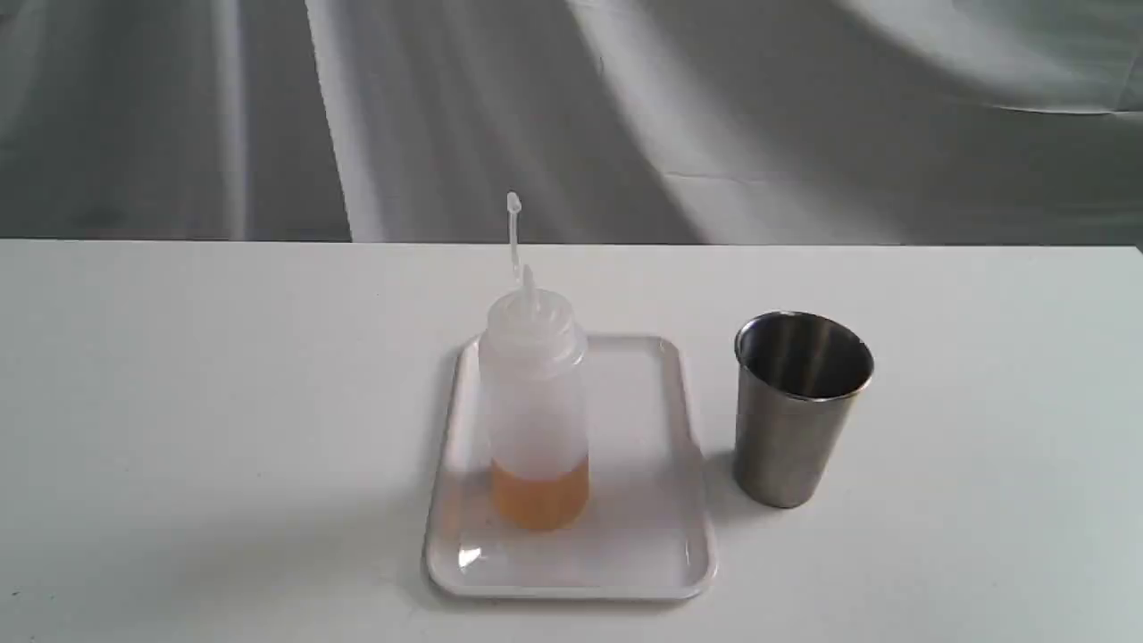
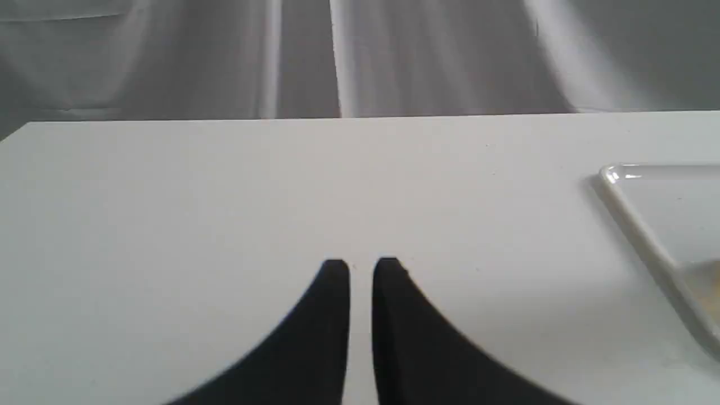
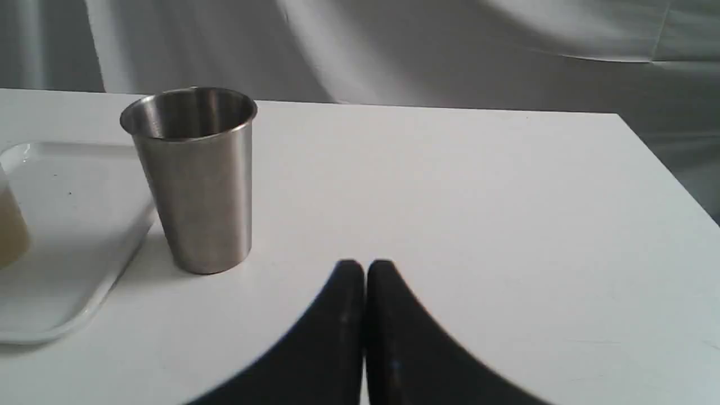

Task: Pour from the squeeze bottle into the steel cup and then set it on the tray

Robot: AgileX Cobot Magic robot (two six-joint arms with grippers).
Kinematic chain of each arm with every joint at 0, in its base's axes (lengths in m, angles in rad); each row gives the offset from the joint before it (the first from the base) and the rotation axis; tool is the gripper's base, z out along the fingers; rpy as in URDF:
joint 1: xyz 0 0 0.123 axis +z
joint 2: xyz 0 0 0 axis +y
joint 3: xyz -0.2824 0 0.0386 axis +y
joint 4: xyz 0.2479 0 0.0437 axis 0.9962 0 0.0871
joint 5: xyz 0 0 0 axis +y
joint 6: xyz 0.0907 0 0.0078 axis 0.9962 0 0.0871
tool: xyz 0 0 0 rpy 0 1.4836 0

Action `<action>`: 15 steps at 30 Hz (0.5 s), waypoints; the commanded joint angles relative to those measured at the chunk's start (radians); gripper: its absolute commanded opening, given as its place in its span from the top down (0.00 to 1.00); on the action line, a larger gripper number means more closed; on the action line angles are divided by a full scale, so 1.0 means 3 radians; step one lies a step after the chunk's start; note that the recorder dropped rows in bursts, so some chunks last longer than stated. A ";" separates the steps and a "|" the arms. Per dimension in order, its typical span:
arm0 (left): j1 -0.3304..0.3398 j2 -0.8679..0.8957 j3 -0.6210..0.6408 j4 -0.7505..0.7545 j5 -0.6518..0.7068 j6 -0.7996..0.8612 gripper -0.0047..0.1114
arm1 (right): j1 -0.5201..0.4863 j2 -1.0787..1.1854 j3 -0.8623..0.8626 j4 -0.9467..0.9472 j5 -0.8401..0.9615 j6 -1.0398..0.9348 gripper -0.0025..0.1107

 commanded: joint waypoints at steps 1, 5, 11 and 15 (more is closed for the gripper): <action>-0.0027 -0.0009 0.0015 -0.0003 -0.0023 -0.0015 0.89 | -0.0024 -0.0021 0.0013 -0.0041 0.0025 0.0010 0.98; -0.0027 -0.0009 0.0015 -0.0003 -0.0023 -0.0002 0.89 | -0.0024 -0.0021 0.0013 -0.0061 0.0140 0.0010 0.98; -0.0027 -0.0009 0.0015 -0.0003 -0.0023 -0.0002 0.89 | -0.0024 -0.0021 0.0013 -0.0295 0.0108 0.0239 0.98; -0.0027 -0.0009 0.0015 -0.0003 -0.0023 -0.0012 0.89 | -0.0024 -0.0021 0.0013 -0.0769 0.0067 0.0807 0.98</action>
